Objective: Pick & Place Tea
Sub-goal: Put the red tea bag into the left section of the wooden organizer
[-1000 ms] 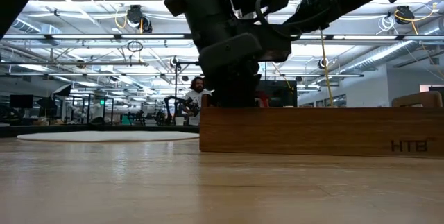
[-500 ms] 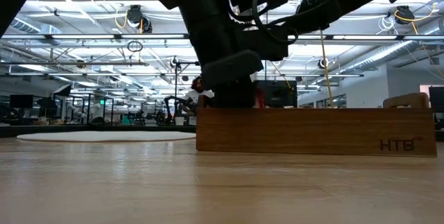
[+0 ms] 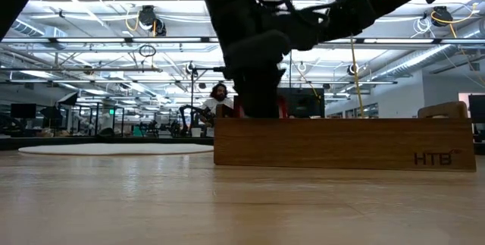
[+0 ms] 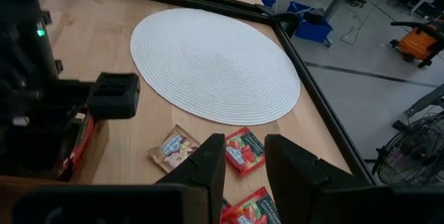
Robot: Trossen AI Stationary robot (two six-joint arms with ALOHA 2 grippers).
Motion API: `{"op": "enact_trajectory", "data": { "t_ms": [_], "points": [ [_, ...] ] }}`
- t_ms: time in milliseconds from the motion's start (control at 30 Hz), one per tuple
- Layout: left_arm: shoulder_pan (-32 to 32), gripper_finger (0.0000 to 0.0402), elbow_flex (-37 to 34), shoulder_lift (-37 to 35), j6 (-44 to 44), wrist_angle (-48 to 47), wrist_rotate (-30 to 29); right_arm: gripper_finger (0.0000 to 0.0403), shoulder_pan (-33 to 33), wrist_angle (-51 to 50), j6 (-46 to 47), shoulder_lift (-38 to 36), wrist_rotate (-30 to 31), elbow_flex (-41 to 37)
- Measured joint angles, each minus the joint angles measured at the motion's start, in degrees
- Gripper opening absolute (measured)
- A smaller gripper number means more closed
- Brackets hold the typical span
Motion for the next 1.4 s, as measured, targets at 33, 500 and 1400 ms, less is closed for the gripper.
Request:
{"op": "enact_trajectory", "data": {
  "t_ms": [33,500,1400],
  "points": [
    [0.00,0.0044,0.76,-0.01,0.00,-1.51,0.03,0.0089,0.00,0.00,-0.02,0.00,0.00,0.00],
    [0.79,0.0016,-0.12,-9.73,5.38,-5.80,-1.50,0.0089,0.01,-5.00,-0.32,-1.10,0.26,-0.04],
    [12.96,0.0175,-55.65,-46.92,5.91,56.27,-2.55,0.0207,-3.39,1.24,-20.69,30.07,-5.57,2.34]
  ]
}}
